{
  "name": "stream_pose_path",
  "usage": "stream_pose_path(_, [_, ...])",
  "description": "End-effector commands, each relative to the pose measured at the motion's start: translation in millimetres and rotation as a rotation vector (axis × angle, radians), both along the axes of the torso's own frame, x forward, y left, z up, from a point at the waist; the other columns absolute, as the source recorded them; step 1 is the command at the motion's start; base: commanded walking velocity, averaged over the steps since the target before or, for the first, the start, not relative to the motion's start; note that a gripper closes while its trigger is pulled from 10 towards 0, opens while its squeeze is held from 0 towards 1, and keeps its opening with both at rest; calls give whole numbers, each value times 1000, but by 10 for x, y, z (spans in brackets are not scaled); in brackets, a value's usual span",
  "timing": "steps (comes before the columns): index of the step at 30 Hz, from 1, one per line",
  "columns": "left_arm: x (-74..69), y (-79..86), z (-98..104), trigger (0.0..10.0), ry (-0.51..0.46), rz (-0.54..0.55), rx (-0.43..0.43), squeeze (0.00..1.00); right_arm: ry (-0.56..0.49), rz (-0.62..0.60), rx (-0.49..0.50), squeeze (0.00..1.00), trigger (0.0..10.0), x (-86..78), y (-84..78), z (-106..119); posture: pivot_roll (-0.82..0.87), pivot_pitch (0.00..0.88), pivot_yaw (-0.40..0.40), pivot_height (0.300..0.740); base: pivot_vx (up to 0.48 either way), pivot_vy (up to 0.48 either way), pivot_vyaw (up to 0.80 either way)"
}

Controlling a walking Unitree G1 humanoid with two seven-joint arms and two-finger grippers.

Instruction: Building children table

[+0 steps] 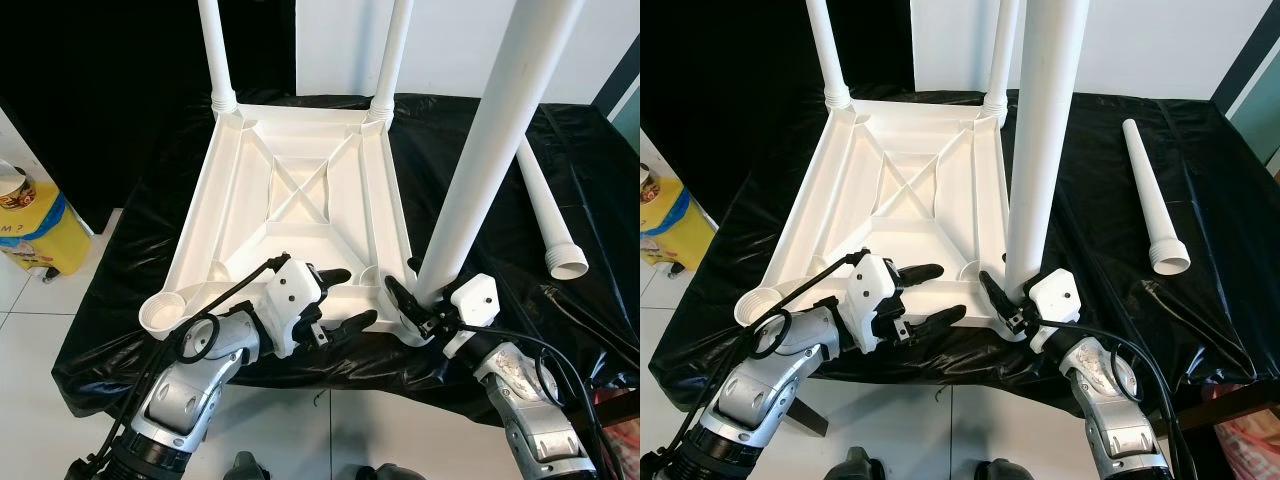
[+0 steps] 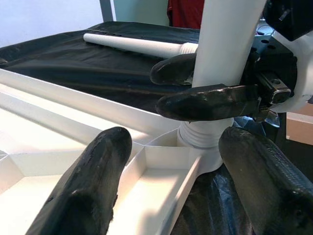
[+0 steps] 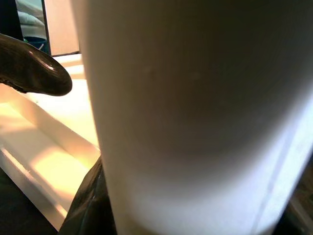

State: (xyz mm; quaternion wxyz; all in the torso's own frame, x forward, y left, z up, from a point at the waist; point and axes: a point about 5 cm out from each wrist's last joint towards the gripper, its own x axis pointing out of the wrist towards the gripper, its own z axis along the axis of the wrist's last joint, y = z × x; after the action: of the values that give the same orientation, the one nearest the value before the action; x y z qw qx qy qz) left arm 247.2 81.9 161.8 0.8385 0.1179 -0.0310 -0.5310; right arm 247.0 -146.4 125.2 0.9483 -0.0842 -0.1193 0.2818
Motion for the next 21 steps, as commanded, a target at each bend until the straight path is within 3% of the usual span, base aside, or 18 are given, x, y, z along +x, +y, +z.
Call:
stream_pose_path(1, [-18,1,7,10000,3,9,-3,0,90,-8,-33,0,10000,-48,-55,-189,42,91,-61,740,0,0,0])
stream_pose_path(21, [12,3,27,10000,-3,7,0,0,65,-1,-42,0,10000,-29,-59,-184,37,84,-57,740,0,0,0])
